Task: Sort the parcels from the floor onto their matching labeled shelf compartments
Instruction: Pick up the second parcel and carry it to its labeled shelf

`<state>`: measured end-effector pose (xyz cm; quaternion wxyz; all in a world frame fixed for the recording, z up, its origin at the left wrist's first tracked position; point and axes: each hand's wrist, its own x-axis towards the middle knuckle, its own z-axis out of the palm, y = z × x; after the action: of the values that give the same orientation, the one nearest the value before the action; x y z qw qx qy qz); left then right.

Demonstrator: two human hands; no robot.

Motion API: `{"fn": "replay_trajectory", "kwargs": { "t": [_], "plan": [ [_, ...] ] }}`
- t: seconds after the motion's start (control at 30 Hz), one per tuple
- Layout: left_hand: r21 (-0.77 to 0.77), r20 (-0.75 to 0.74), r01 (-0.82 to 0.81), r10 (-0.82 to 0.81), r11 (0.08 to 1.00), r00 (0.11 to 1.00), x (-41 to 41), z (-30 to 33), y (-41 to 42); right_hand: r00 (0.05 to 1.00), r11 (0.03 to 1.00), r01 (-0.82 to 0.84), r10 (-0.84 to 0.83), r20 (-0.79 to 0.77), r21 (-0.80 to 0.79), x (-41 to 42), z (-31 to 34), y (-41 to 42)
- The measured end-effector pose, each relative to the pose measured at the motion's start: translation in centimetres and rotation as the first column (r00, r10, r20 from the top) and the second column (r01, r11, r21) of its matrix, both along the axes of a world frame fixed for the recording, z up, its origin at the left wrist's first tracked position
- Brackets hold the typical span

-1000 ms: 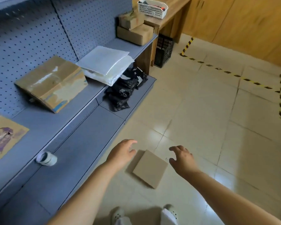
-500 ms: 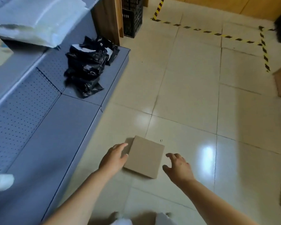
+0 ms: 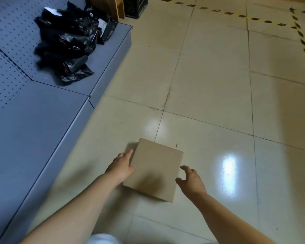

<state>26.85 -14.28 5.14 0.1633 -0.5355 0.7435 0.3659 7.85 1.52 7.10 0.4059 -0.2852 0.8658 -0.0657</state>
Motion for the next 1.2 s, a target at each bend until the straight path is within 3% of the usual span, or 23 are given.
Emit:
{"fn": "replay_trajectory", "kwargs": {
  "t": [0.2, 0.37, 0.53, 0.7, 0.8, 0.9, 1.03, 1.2],
  "plan": [
    [0.081, 0.052, 0.008, -0.012, 0.997, 0.999, -1.7, -7.7, -0.8, 0.979, 0.981, 0.183, -0.175, 0.100, -0.070, -0.8, -7.7, -1.3],
    [0.123, 0.023, -0.057, 0.055, 0.991, 0.998, -2.6, -11.6, -0.7, 0.984, 0.985, 0.170, -0.169, 0.054, -0.024, -1.2, -11.4, -1.3],
    [0.226, -0.029, -0.238, 0.250, 0.945, 0.968, -2.7, -13.4, -0.9, 0.971, 0.978, 0.210, -0.211, 0.109, 0.019, -1.4, -12.9, -1.5],
    [0.289, -0.055, -0.337, 0.367, 0.896, 0.928, -3.1, -13.8, -0.9, 0.929, 0.954, 0.297, -0.280, 0.244, -0.034, -1.3, -13.2, -1.7],
    [0.323, -0.075, -0.381, 0.425, 0.866, 0.902, -3.1, -13.6, -0.9, 0.935, 0.954, 0.298, -0.282, 0.215, -0.044, -1.4, -12.7, -2.3],
    [0.262, -0.108, -0.429, 0.468, 0.864, 0.877, -3.5, -12.3, -0.5, 0.929, 0.943, 0.322, -0.299, 0.217, -0.078, -1.4, -11.6, -2.9],
    [0.163, -0.103, -0.456, 0.475, 0.875, 0.874, -4.0, -7.8, -0.6, 0.910, 0.924, 0.370, -0.338, 0.241, -0.099, -1.9, -8.1, -3.0],
    [0.164, -0.204, -0.484, 0.510, 0.860, 0.836, -4.3, -0.3, -0.3, 0.860, 0.864, 0.482, -0.435, 0.269, -0.144, -3.0, -1.5, -2.5]
  ]
}}
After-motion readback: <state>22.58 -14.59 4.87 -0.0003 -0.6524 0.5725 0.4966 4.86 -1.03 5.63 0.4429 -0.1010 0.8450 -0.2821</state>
